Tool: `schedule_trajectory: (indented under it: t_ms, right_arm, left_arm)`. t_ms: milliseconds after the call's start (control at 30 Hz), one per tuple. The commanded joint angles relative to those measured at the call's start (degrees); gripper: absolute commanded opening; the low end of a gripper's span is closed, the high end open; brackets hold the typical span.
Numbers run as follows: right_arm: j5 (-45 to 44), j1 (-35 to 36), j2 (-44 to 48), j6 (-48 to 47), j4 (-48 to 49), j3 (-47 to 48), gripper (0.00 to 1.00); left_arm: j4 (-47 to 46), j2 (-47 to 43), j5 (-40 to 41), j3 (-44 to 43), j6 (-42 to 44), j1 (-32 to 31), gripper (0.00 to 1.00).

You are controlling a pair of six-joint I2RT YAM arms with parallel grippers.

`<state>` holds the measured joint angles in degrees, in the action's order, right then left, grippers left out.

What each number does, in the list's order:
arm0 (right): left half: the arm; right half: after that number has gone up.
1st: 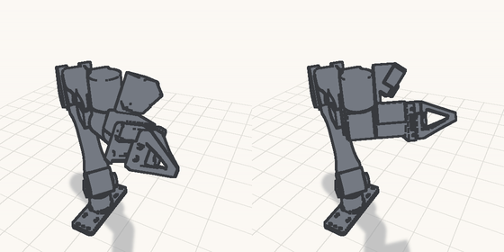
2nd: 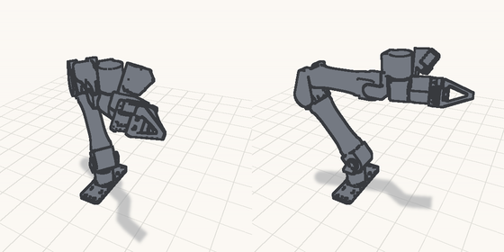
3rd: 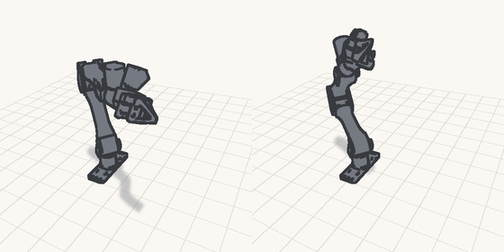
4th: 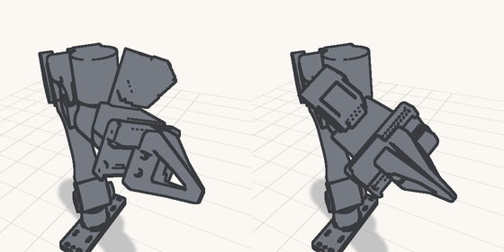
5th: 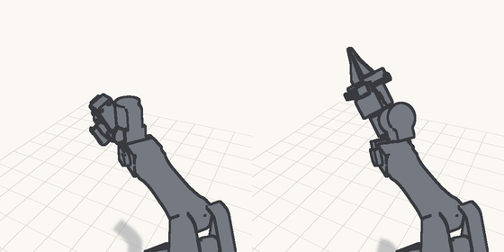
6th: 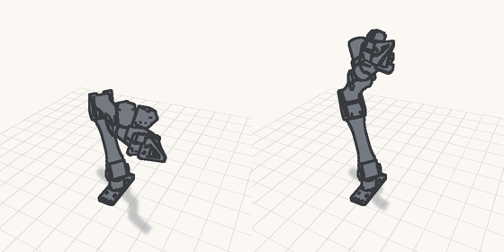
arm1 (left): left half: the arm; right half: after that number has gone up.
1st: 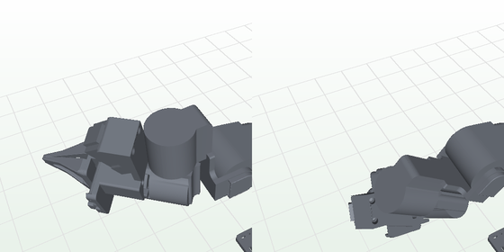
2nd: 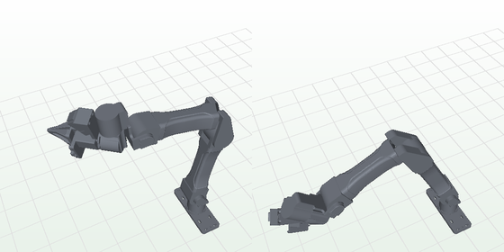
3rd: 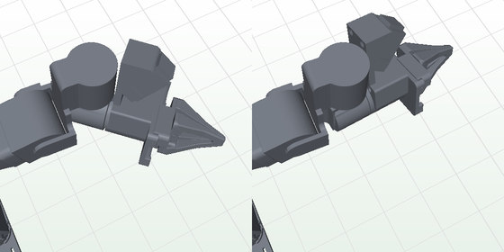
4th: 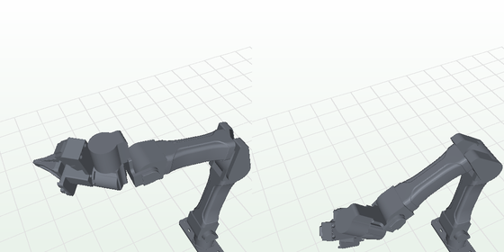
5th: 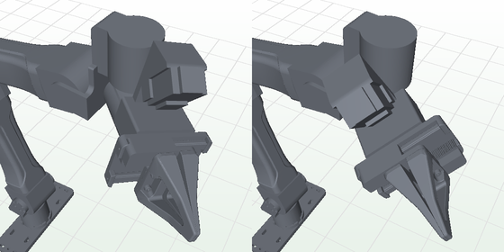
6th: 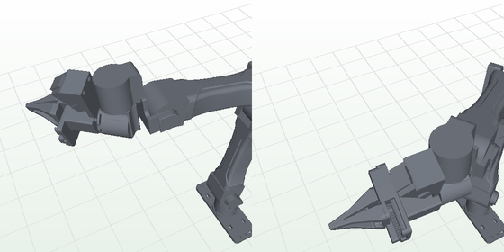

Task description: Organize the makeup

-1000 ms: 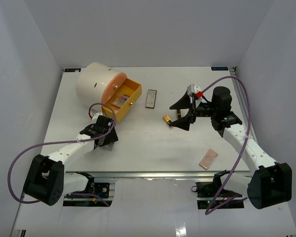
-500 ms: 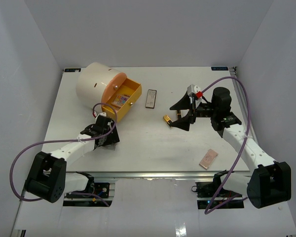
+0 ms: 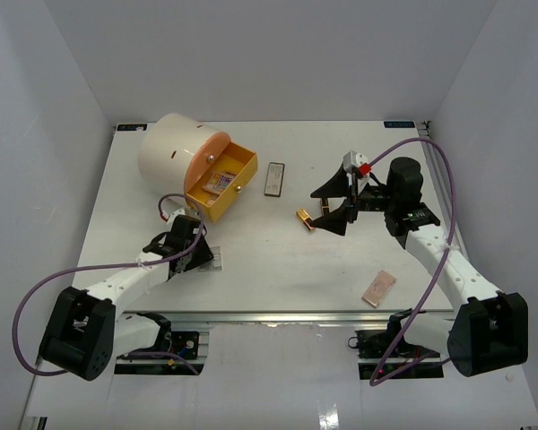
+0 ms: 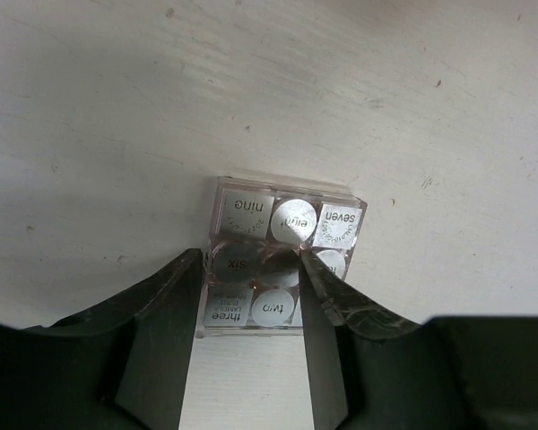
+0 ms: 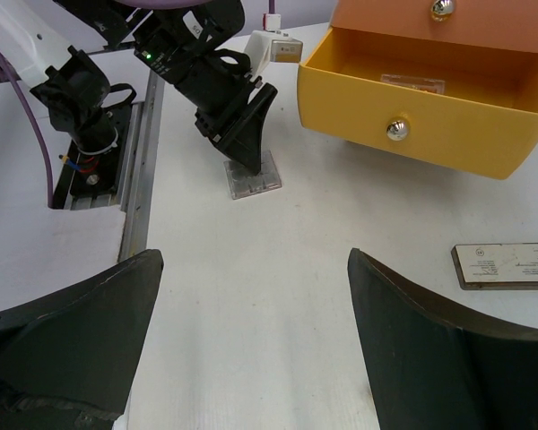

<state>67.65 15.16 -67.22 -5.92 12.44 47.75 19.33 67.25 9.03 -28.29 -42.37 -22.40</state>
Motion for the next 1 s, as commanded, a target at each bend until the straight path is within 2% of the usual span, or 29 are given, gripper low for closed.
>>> schedule_trajectory:
  t_ms: [0,100,300,467,567,733,967]
  right_arm:
    - [1.3,-0.5,-0.1,1.3,3.2,-0.8,0.9]
    - [1.2,-0.7,0.0,1.4,3.3,-0.8,0.9]
    - [1.3,-1.3,-0.2,2.0,3.9,-1.0,0.9]
    - [1.6,-1.5,-0.3,2.5,4.2,-1.0,0.9]
    - [1.7,-1.9,-0.5,2.6,4.4,-1.0,0.9]
    - [2.5,-2.4,-0.8,4.0,5.6,-1.3,0.9]
    - [3.1,-3.0,-0.7,5.3,6.7,-1.6,0.9]
  left_arm:
    - [3.4,0.2,-3.1,3.0,-2.1,-1.3,0.67]
    - [3.1,-0.5,-4.0,2.9,-2.0,-1.6,0.75]
    - [3.1,-2.5,-4.9,1.9,-1.1,-2.3,0.84]
    - [4.0,3.6,-2.2,1.1,-3.0,-5.4,0.86]
    - [5.3,8.1,2.2,-0.3,-6.8,-10.9,0.9]
    - [9.7,18.0,7.1,-4.1,-14.6,-14.3,0.89]
    - [10.1,21.8,9.2,-3.2,-20.0,-16.8,0.81]
